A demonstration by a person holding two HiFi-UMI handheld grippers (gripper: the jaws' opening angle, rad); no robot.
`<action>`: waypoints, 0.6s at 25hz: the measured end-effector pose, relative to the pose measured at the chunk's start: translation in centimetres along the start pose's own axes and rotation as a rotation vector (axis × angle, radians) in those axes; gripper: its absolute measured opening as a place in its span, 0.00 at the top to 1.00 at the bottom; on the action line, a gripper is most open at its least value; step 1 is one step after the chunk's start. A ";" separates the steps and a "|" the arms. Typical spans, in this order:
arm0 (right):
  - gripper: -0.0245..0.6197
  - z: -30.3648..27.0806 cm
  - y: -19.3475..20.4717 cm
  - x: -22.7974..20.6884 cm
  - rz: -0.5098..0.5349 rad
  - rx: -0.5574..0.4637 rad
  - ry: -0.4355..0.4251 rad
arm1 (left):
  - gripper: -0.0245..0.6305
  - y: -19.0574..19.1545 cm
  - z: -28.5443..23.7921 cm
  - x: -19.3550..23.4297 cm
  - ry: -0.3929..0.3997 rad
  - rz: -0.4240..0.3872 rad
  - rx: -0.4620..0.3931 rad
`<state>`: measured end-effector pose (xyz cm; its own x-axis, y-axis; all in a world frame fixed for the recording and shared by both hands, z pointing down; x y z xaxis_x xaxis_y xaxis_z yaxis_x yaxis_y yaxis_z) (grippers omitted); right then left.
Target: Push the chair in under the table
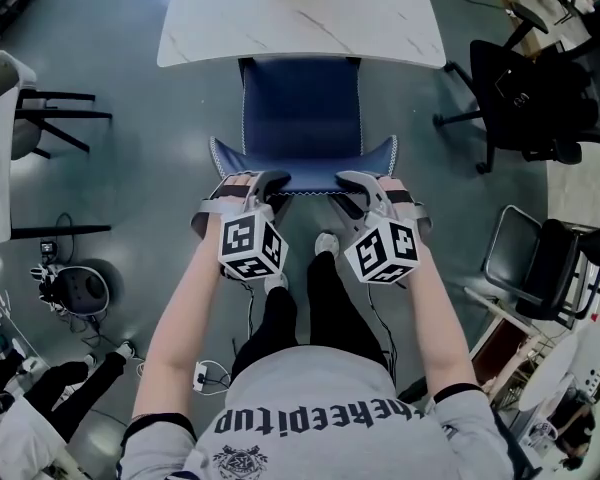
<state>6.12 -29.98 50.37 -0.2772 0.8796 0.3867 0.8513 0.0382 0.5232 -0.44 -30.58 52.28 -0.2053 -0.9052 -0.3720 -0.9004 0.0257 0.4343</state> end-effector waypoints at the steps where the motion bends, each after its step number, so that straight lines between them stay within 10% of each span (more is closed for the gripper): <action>1: 0.76 0.0 0.0 0.0 -0.009 0.001 -0.002 | 0.82 0.0 0.0 0.0 0.005 0.003 0.001; 15: 0.74 2.2 -1.4 -0.2 -0.151 -0.040 0.021 | 0.79 0.1 1.0 -0.4 0.008 -0.060 -0.012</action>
<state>6.00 -29.17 47.87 -0.4099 0.8553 0.3170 0.7811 0.1496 0.6063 -0.82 -29.76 51.70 -0.1477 -0.9083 -0.3914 -0.9065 -0.0339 0.4208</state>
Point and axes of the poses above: the fingertips, and each gripper's own axes: z backward along the fingers, x to its left, y out of its underside, the point moved 1 cm from there along z, backward along the fingers, and after that the axes turned 6 degrees about x, right-handed, at the moved point
